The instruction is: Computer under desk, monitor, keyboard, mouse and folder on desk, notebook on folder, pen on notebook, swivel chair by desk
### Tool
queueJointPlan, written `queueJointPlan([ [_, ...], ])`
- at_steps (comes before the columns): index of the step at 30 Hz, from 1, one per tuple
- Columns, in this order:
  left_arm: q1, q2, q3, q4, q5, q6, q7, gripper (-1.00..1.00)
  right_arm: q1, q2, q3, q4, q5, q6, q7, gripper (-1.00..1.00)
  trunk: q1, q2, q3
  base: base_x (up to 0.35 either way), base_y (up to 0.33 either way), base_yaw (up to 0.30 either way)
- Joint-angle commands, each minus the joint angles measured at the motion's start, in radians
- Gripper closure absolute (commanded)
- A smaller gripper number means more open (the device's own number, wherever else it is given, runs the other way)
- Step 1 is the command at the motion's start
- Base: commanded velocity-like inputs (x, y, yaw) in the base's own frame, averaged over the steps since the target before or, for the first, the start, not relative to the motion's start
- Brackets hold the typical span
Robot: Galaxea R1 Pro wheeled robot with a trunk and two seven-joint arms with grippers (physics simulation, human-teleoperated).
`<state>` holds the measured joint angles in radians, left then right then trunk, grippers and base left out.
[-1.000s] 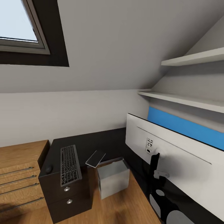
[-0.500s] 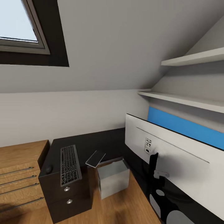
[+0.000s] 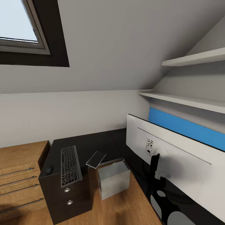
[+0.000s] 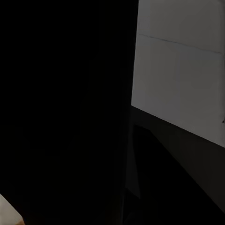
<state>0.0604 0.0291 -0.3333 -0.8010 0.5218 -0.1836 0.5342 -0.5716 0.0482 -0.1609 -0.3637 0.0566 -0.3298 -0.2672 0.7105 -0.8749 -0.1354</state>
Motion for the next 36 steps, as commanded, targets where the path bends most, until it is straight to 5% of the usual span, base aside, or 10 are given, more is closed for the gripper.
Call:
queueJointPlan([
  [1,-0.001,0.002,-0.007,-0.001,0.011,-0.007,0.006,-1.00,-0.001,0.001,0.000,0.002,0.000,-0.003,-0.003,1.00,0.000,-0.001,-0.001,0.000,0.000,0.000],
  [16,-0.001,0.002,-0.006,-0.001,0.011,-0.007,0.006,-1.00,-0.001,0.001,0.000,0.000,0.000,-0.004,-0.001,1.00,0.000,-0.001,-0.001,-0.011,-0.001,0.000],
  [36,-0.001,0.002,-0.006,-0.001,0.011,-0.007,0.006,-1.00,-0.001,0.001,0.001,0.002,0.000,-0.005,-0.001,1.00,0.000,-0.001,-0.001,-0.312,-0.074,0.003],
])
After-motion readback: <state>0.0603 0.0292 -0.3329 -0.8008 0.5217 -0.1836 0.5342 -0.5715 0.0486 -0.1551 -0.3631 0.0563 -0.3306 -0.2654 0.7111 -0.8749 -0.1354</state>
